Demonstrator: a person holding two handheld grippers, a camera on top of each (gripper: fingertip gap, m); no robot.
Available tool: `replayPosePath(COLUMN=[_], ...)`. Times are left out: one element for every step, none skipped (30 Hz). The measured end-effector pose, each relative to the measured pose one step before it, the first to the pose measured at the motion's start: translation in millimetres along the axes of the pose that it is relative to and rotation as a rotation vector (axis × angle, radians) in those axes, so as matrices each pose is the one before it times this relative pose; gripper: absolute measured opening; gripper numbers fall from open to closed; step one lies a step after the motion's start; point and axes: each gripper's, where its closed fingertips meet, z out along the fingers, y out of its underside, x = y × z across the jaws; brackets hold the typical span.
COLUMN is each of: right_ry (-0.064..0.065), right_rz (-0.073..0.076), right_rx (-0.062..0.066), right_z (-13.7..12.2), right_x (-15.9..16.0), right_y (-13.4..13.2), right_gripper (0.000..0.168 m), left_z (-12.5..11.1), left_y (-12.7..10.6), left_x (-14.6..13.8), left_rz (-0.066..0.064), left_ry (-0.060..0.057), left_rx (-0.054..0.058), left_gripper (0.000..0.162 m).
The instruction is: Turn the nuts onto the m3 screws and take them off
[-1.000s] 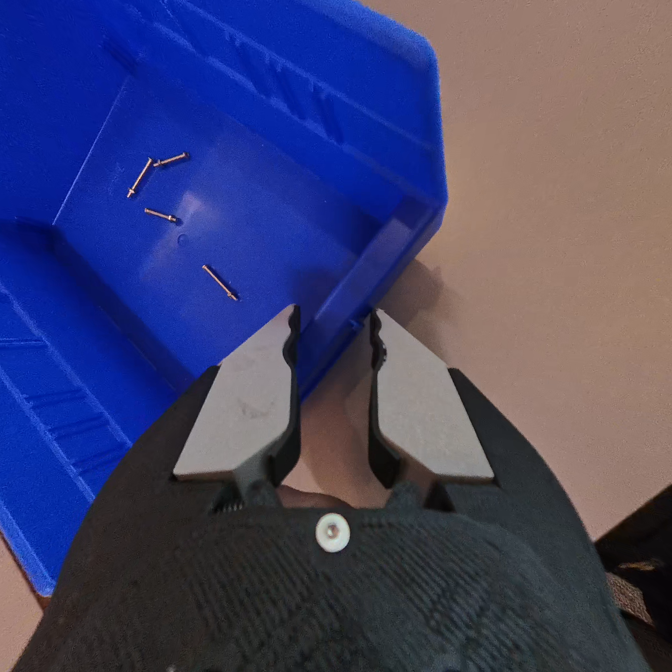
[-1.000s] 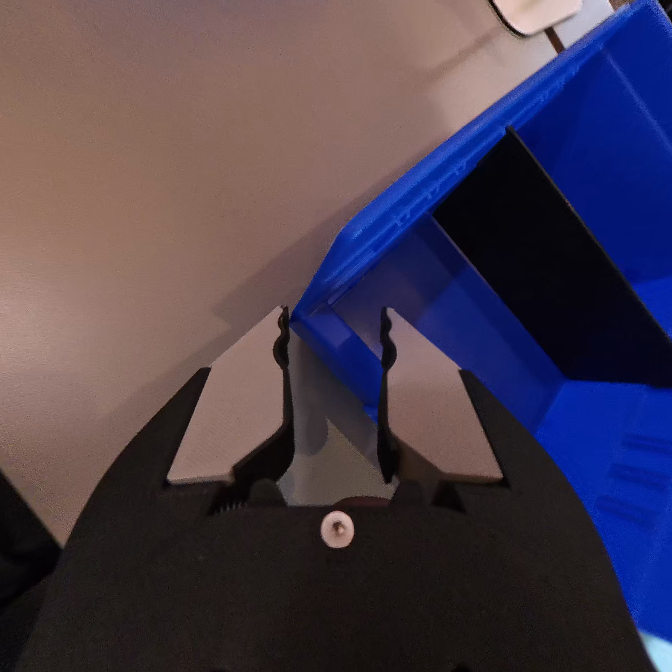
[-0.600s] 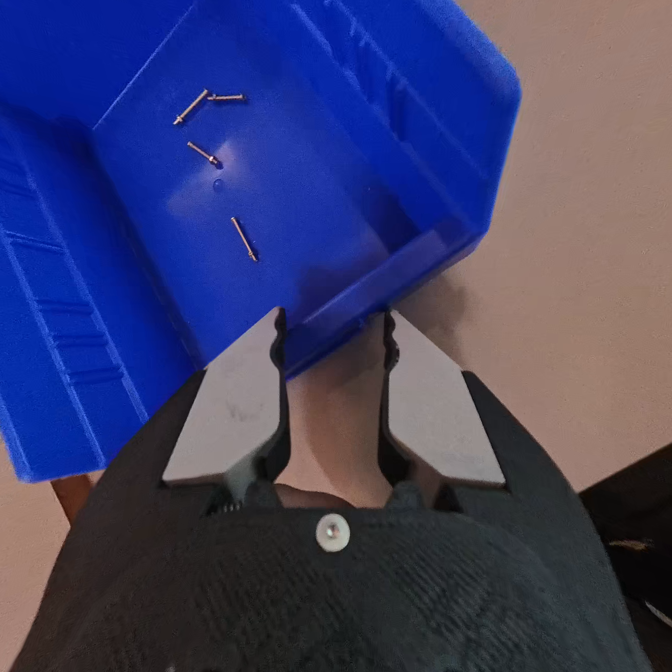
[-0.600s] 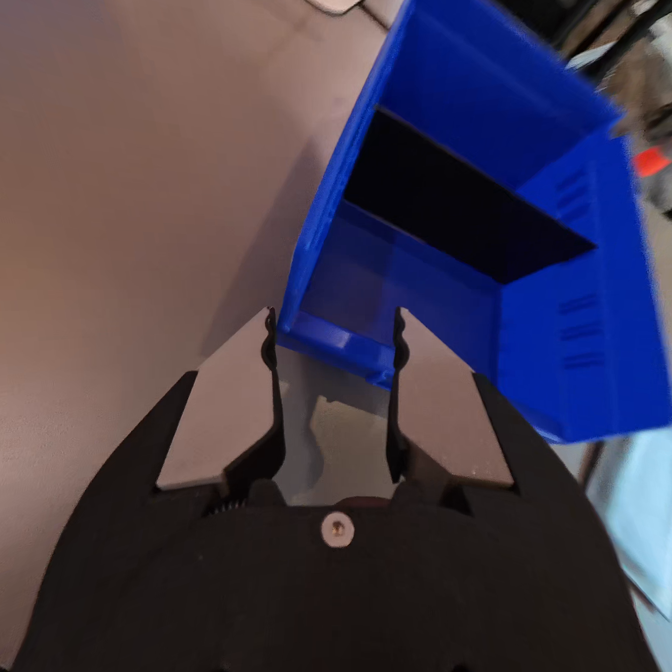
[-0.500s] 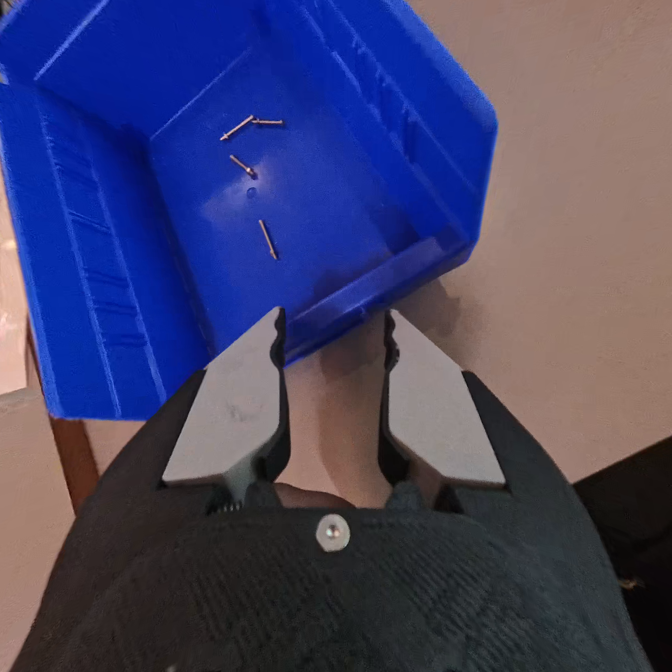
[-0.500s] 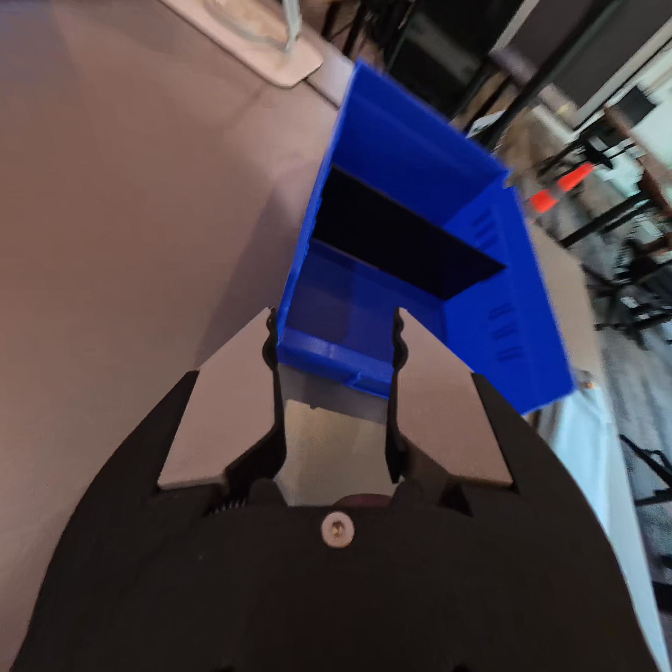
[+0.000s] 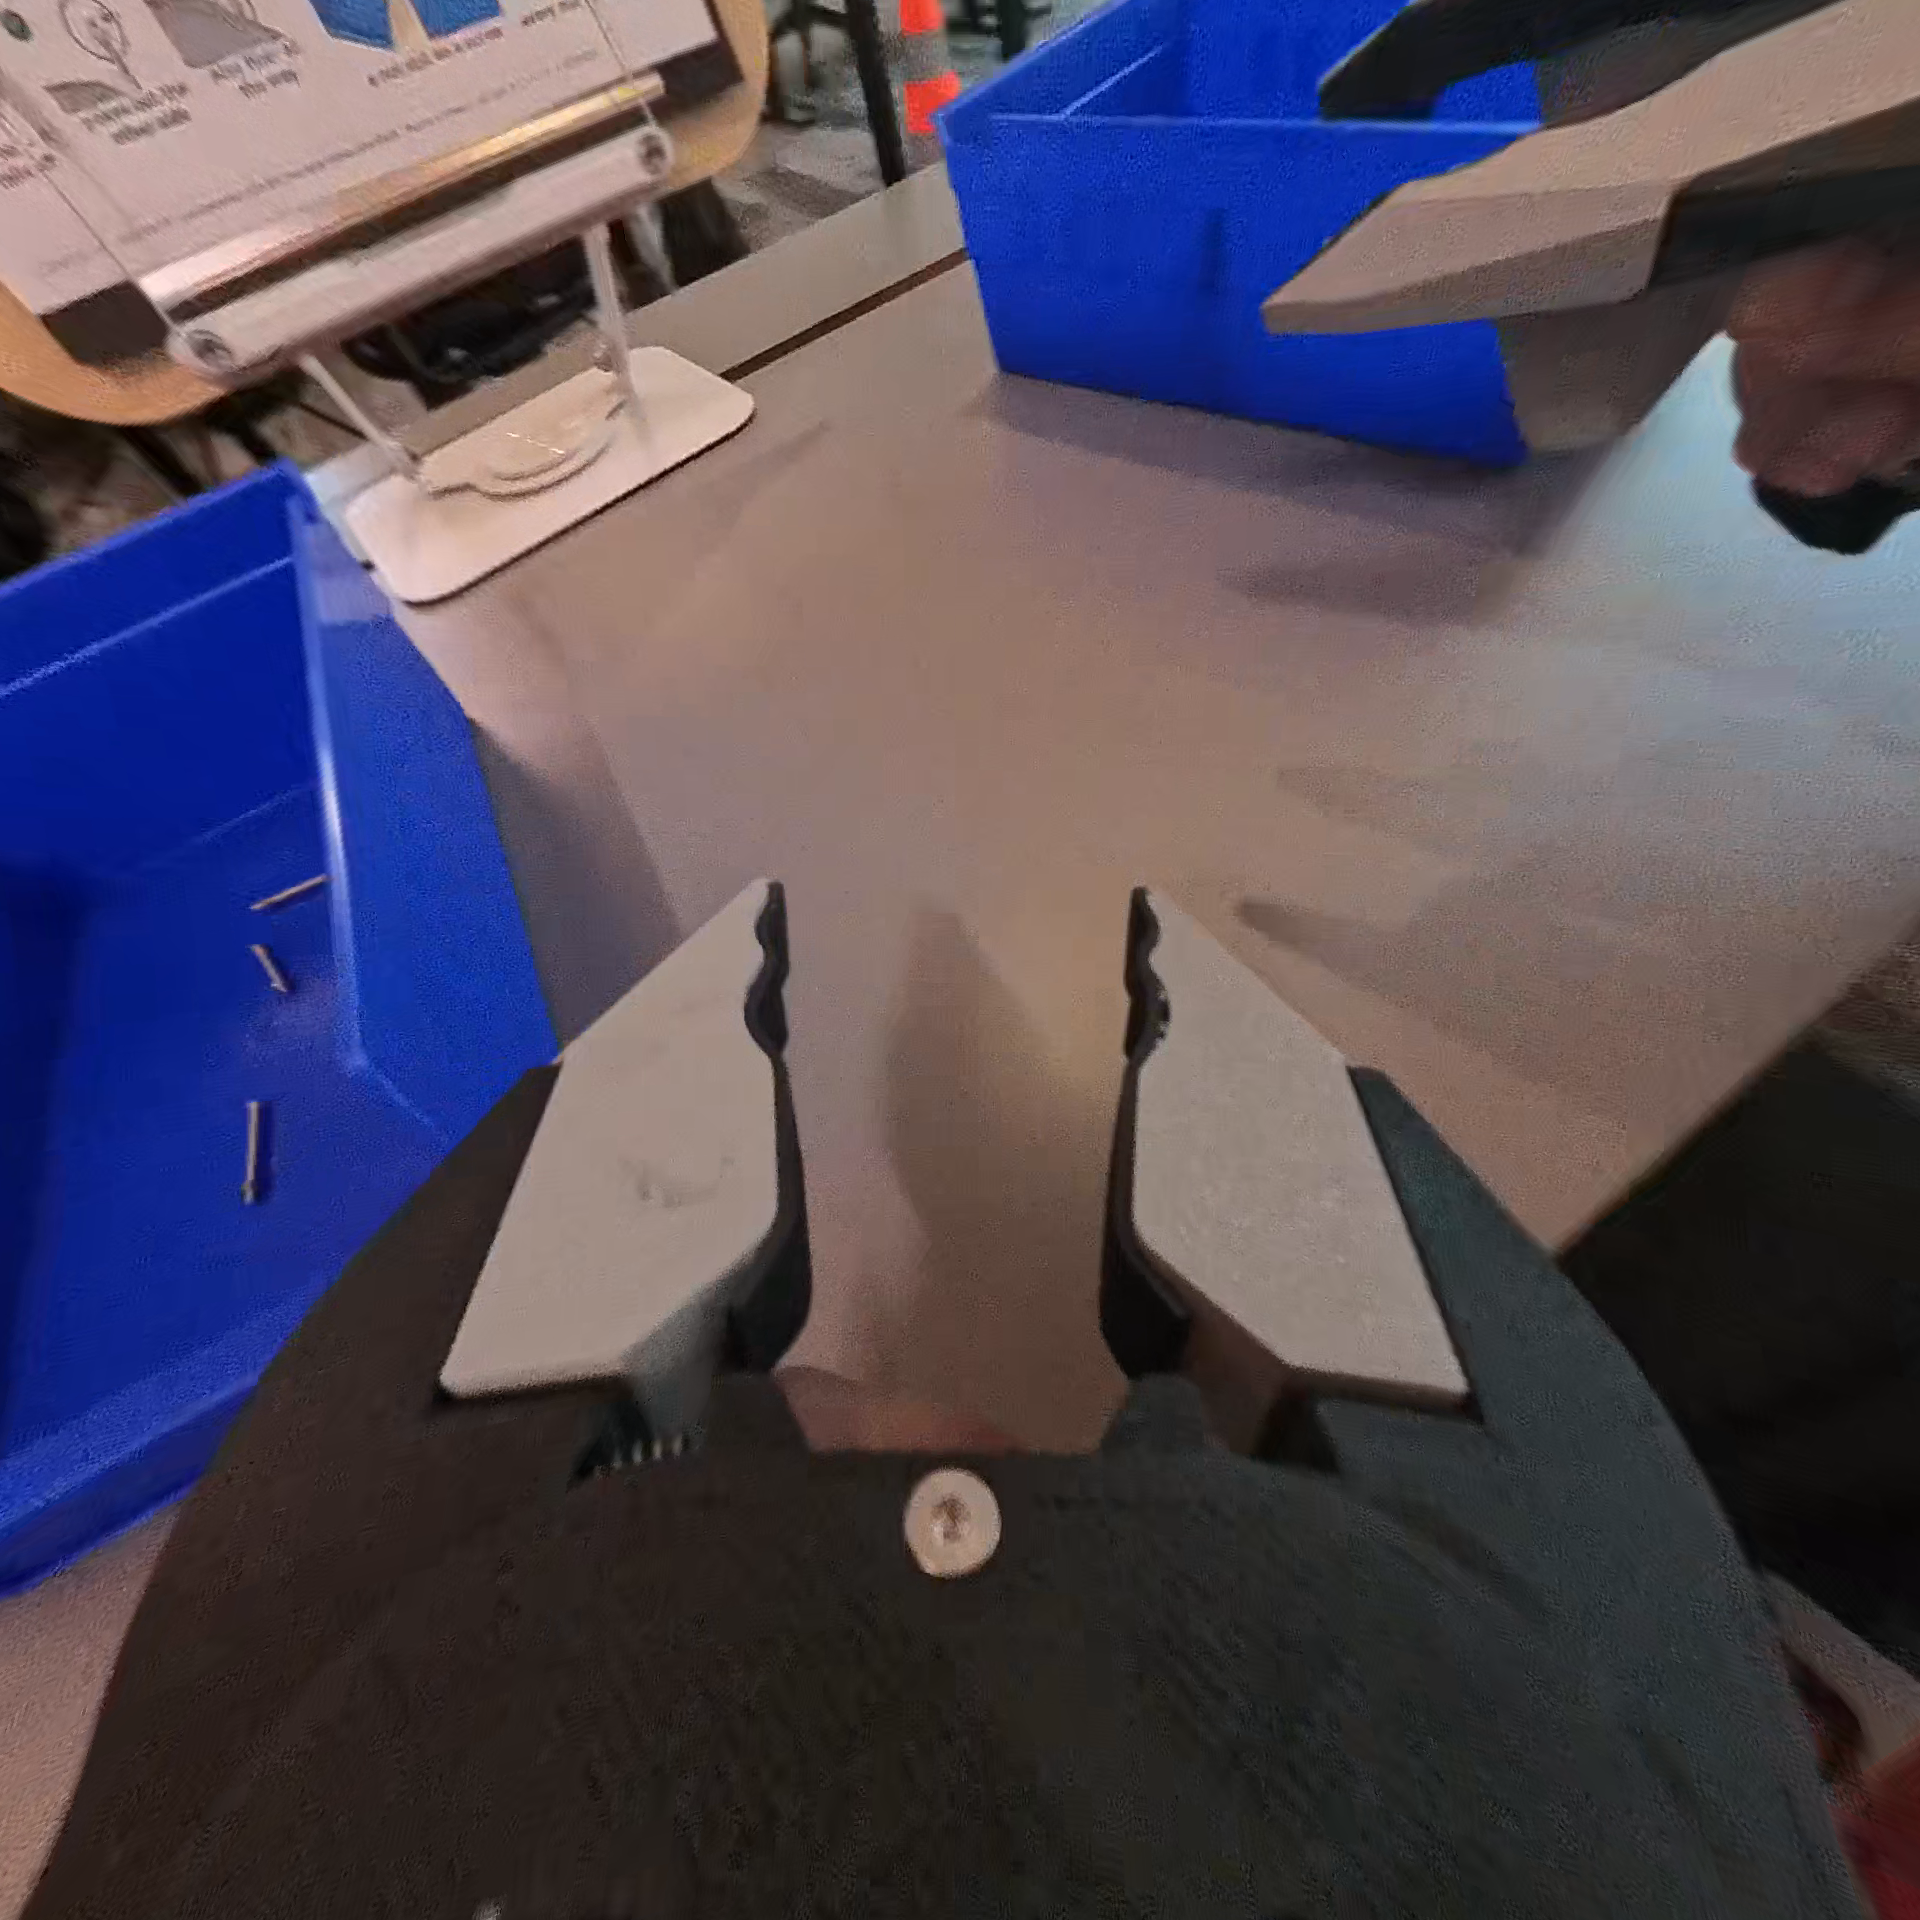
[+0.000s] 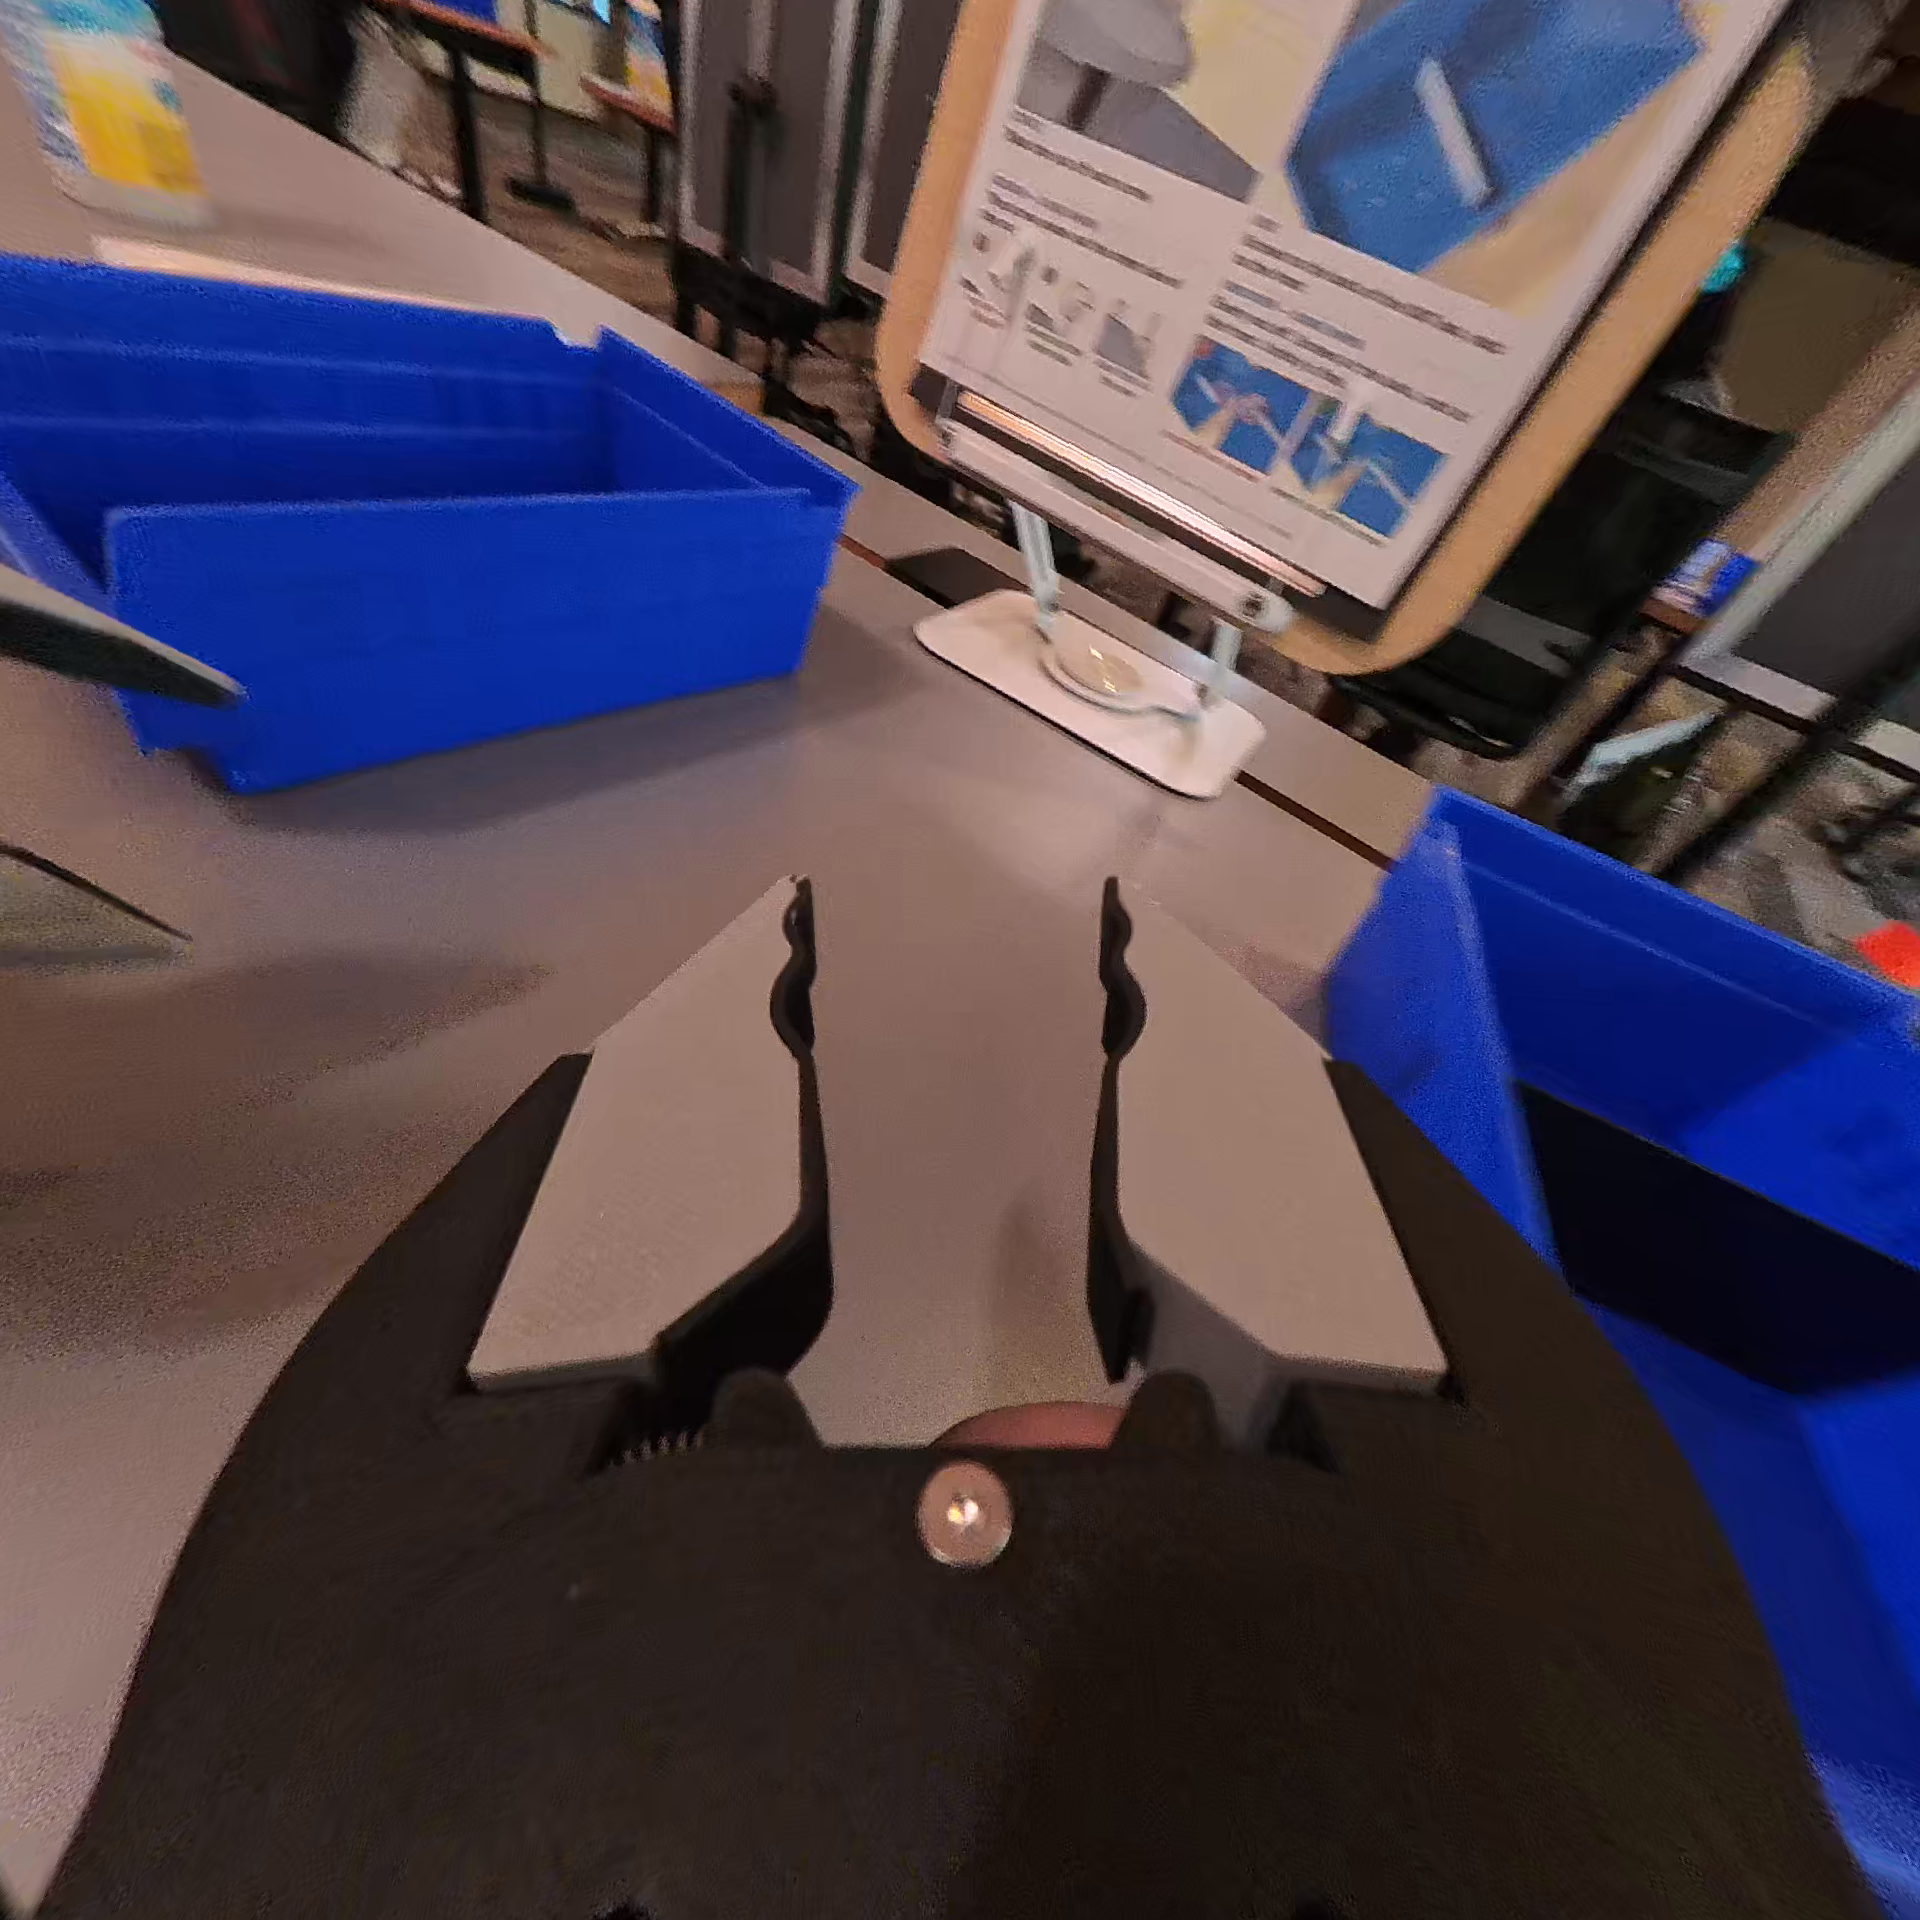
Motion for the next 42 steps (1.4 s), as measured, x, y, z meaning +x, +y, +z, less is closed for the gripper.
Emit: replayPosePath(right_ry=[-0.0153, 0.0087, 0.0169, 0.0177, 0.0236, 0.0162, 0.0014, -0.0027, -0.0144, -0.0239, -0.0175, -0.0049, -0.0032, -0.0088, -0.0143, -0.0158, -0.01, -0.003, -0.0044, -0.0024, -0.0028, -0.0029, -0.0043, -0.0043, -0.0027, -0.0022, -0.0031, -0.0038, -0.004, -0.0043, -0.005, -0.0013, 0.0009, -0.002, -0.0011, -0.0006, -0.0026, -0.0062, -0.0099, -0.0109, -0.0072, 0.0007], right_rz=[0.012, 0.0056, -0.0058, -0.0078, -0.0014, 0.0035, 0.0033, 0.0093, 0.0143, 0.0132, 0.007, 0.0053, 0.0082, 0.0148, 0.0189, 0.0172, 0.0107, 0.005, 0.0016, 0.0003, 0.0001, -0.0003, 0.0001, 0.0014, 0.0008, 0.0001, 0.0011, 0.0029, 0.0033, 0.0032, 0.0021, 0.0015, 0.0022, 0.0019, 0.0029, 0.005, 0.0088, 0.0102, 0.0089, 0.0059, 0.002, 0.0008], right_rx=[0.0088, -0.0065, -0.0153, -0.0182, -0.0144, -0.0114, -0.0112, -0.0096, -0.0075, -0.0076, -0.0079, 0.0076, 0.0109, 0.0041, 0.0007, 0.0008, 0.0001, -0.0013, -0.0009, 0.0005, 0.0022, 0.0023, 0.0019, 0.0037, 0.0031, 0.0004, -0.0013, -0.0012, 0.0007, 0.0015, -0.0003, -0.0021, -0.0013, 0.0002, 0.0012, 0.002, 0.0012, -0.0005, -0.0004, 0.0008, 0.003, 0.0054], right_z=[15.69, 16.48, 16.72, 16.2, 14.84, 13.02, 10.72, 8.58, 6.73, 5.17, 3.37, 2.12, 0.93, 0.34, 0.07, 0.12, 0.08, 0.22, 0.07, -0.1, -0.39, -0.28, -0.33, -0.36, -0.29, 0.0, 0.21, 0.26, 0.14, 0.13, 0.08, 0.25, 0.16, 0.02, -0.18, -0.25, -0.27, -0.1, -0.11, -0.11, -0.48, -0.93], right_x=[-6.21, -1.16, 0.89, 1.59, 2.92, 2.09, 0.41, 0.11, -0.96, -1.89, -0.45, 1.15, 1.22, 0.1, -0.71, -0.89, -0.35, 0.2, -0.44, -0.44, -0.64, -0.64, -0.75, -0.75, -0.38, -0.3, -0.33, -0.47, -0.49, -0.53, -0.65, 0.0, 0.35, -0.01, 0.05, 0.29, -0.06, -0.57, -1.09, -1.23, -0.83, 0.17], right_y=[0.61, 3.4, 5.12, 5.73, 5.54, 5.15, 4.87, 3.92, 2.79, 1.9, 0.78, -1.23, -1.49, -0.61, 0.09, -0.03, 0.03, 0.24, 0.13, -0.15, -0.28, -0.34, -0.36, -0.45, -0.4, -0.15, 0.12, 0.21, -0.19, -0.18, 0.04, 0.22, 0.25, -0.09, -0.05, -0.3, -0.1, 0.06, 0.03, -0.04, -0.32, -0.59], right_gripper=[0.053, 0.054, 0.057, 0.06, 0.061, 0.062, 0.063, 0.063, 0.063, 0.063, 0.062, 0.062, 0.061, 0.06, 0.06, 0.06, 0.061, 0.062, 0.063, 0.064, 0.064, 0.065, 0.065, 0.065, 0.065, 0.065, 0.065, 0.065, 0.065, 0.065, 0.065, 0.066, 0.066, 0.066, 0.066, 0.066, 0.066, 0.064, 0.061, 0.058, 0.056, 0.056], left_z=[16.72, 17.77, 18.21, 18.04, 16.17, 15.15, 13.21, 11.21, 9.08, 6.31, 3.9, 2.45, 1.07, 1.02, 1.67, 1.26, 0.54, 0.08, -0.56, -2.01, -2.57, -3.45, -3.15, -2.26, -0.91, 0.07, 0.39, 0.41, 0.34, 0.24, 0.46, 0.69, 0.57, 0.65, 0.36, 0.13, -0.46, -0.81, -2.15, -0.65, -0.53, -0.48], left_y=[-0.54, -1.62, -2.2, -2.73, -2.94, -2.43, -2.56, -2.22, -3.44, -4.62, -5.21, -4.73, -2.72, -0.74, 1.63, 2.44, 2.13, 0.76, 0.05, -0.92, -2.01, -2.71, -2.72, -2.87, -2.1, -0.36, 0.38, 0.65, 0.5, 0.22, 0.0, 0.29, 0.25, 0.28, 0.13, 0.17, -0.36, -0.74, -0.67, -1.35, -0.9, -0.57], left_x=[-4.81, -4.97, -4.68, -4.8, -3.1, -2.23, -1.03, -3.07, -5.65, -3.76, -2.26, -1.62, -1.45, -1.57, -2.79, -4.5, -3.71, -2.18, -0.39, 0.28, -0.16, 0.07, 1.57, 1.99, 2.12, 2.07, 2.0, 1.89, 1.6, 1.85, 2.25, 1.29, -0.39, -0.6, 0.44, 0.9, 1.07, 1.38, 1.26, 1.43, 1.13, 0.87], left_rz=[0.0197, 0.0002, -0.0106, -0.0224, -0.0252, -0.0161, -0.0036, 0.0152, 0.0088, -0.0036, -0.0153, -0.0199, -0.0231, -0.0316, -0.04, -0.0465, -0.038, -0.0305, -0.0178, -0.004, 0.0077, 0.0162, 0.0205, 0.0189, 0.0168, 0.0145, 0.0116, 0.0068, 0.0034, -0.0062, -0.0143, -0.0172, -0.0108, -0.0077, -0.0041, 0.001, 0.0019, -0.0004, 0.0007, 0.0019, 0.0011, 0.0002], left_ry=[-0.0803, -0.0629, -0.0502, -0.0483, -0.0324, -0.0232, -0.0211, -0.0235, -0.04, -0.0306, -0.0161, -0.0063, 0.0006, 0.0094, 0.0128, 0.0047, 0.0123, 0.0134, 0.0158, 0.0122, 0.0014, -0.0028, 0.0016, 0.0015, 0.0035, 0.0038, 0.0038, 0.0053, 0.0064, 0.0116, 0.0181, 0.0149, 0.0056, 0.002, 0.0048, 0.0044, 0.0011, 0.0011, 0.0021, 0.002, 0.0021, 0.0025], left_rx=[-0.0022, -0.0026, -0.0007, 0.0027, 0.0045, 0.0021, 0.0034, -0.0021, 0.0027, 0.0131, 0.0242, 0.0272, 0.0171, 0.0049, -0.0119, -0.0154, -0.0119, -0.0039, 0.0013, 0.0078, 0.0187, 0.0231, 0.0225, 0.0208, 0.0129, 0.001, -0.006, -0.0076, -0.0056, -0.0043, -0.0019, -0.0016, -0.0021, -0.0039, -0.0038, -0.0027, 0.0021, 0.0065, 0.0066, 0.0077, 0.0065, 0.0049], left_gripper=[0.064, 0.064, 0.064, 0.066, 0.067, 0.067, 0.068, 0.07, 0.071, 0.071, 0.07, 0.07, 0.07, 0.067, 0.066, 0.069, 0.072, 0.072, 0.072, 0.072, 0.072, 0.072, 0.072, 0.072, 0.072, 0.072, 0.072, 0.072, 0.072, 0.072, 0.072, 0.072, 0.072, 0.072, 0.072, 0.072, 0.072, 0.071, 0.069, 0.068, 0.067, 0.067])
